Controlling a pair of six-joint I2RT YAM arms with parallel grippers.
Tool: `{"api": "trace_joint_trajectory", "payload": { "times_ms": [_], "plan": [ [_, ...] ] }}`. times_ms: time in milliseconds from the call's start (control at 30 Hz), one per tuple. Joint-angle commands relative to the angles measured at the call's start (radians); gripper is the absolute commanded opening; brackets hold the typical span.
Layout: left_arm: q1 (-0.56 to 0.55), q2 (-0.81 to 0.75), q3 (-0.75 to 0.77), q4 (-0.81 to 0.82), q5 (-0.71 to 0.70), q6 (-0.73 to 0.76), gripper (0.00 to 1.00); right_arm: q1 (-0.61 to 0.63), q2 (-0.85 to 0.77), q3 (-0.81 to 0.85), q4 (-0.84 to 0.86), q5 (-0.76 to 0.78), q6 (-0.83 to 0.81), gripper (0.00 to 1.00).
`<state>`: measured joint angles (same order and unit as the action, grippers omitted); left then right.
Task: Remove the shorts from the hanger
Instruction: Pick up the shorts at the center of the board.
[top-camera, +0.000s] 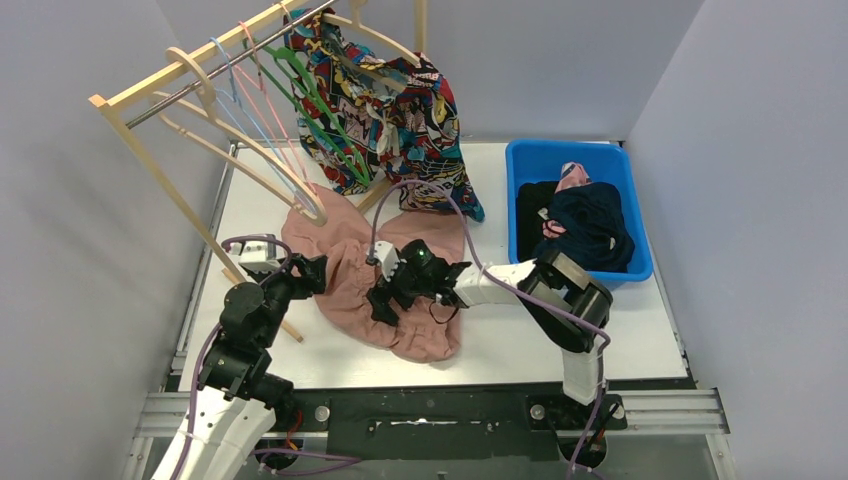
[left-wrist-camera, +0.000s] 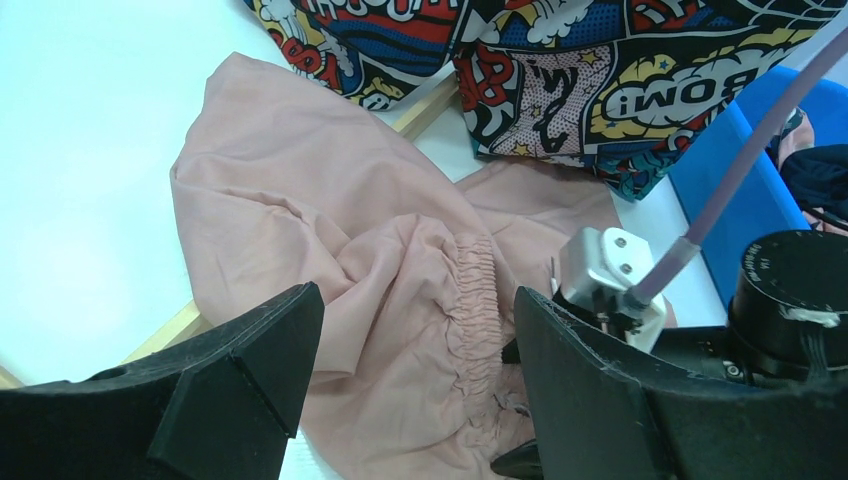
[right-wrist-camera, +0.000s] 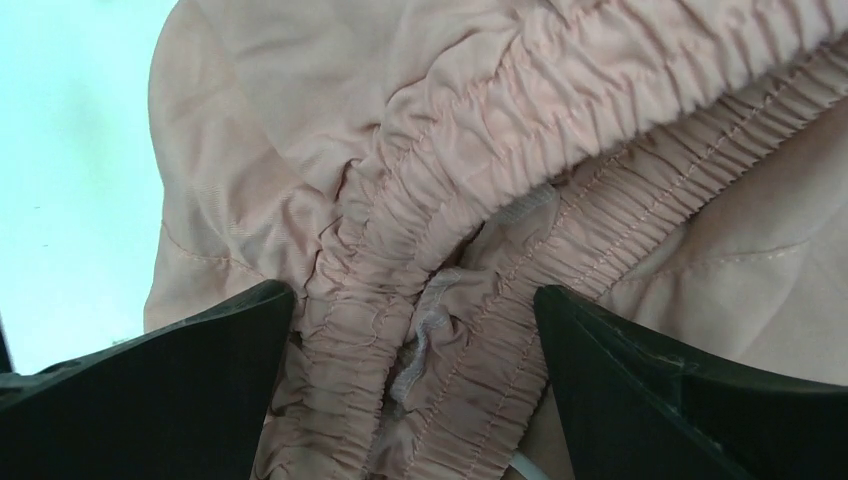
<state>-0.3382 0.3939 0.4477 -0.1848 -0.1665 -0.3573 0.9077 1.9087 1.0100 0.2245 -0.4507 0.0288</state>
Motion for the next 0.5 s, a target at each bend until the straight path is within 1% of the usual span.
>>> {"api": "trace_joint_trajectory", "payload": {
  "times_ms": [0,33,67,100,167,233,267,300,333,433,467],
  "plan": [
    [0.005,-0.001,0.040,0.027,-0.017,0.009,0.70,0.026,0.063,0.085,-0.321,0.111,-0.165,0.99],
    [0.005,0.000,0.041,0.027,-0.017,0.009,0.70,0.029,0.071,0.083,-0.357,0.149,-0.188,0.99],
    [0.005,0.000,0.042,0.026,-0.017,0.009,0.70,0.029,0.073,0.074,-0.373,0.184,-0.199,0.96],
    [0.005,0.003,0.042,0.026,-0.017,0.009,0.70,0.017,0.061,0.040,-0.380,0.216,-0.206,0.84],
    [0.005,0.003,0.042,0.025,-0.016,0.009,0.70,0.001,0.030,0.011,-0.369,0.188,-0.205,0.58],
    [0.005,0.003,0.042,0.025,-0.016,0.009,0.70,-0.009,-0.023,-0.016,-0.346,0.154,-0.202,0.38],
    [0.005,0.002,0.042,0.025,-0.016,0.009,0.70,-0.011,-0.049,-0.020,-0.346,0.133,-0.206,0.25],
    [0.005,0.002,0.042,0.025,-0.015,0.009,0.70,-0.013,-0.078,-0.019,-0.350,0.112,-0.212,0.07],
    [0.005,0.002,0.042,0.025,-0.015,0.008,0.70,-0.015,-0.108,-0.016,-0.352,0.101,-0.213,0.01],
    [0.005,0.000,0.040,0.027,-0.012,0.008,0.70,-0.015,-0.221,-0.030,-0.316,0.071,-0.197,0.00],
    [0.005,0.000,0.041,0.028,-0.013,0.008,0.70,-0.015,-0.285,-0.044,-0.291,0.057,-0.190,0.00]
  ]
}}
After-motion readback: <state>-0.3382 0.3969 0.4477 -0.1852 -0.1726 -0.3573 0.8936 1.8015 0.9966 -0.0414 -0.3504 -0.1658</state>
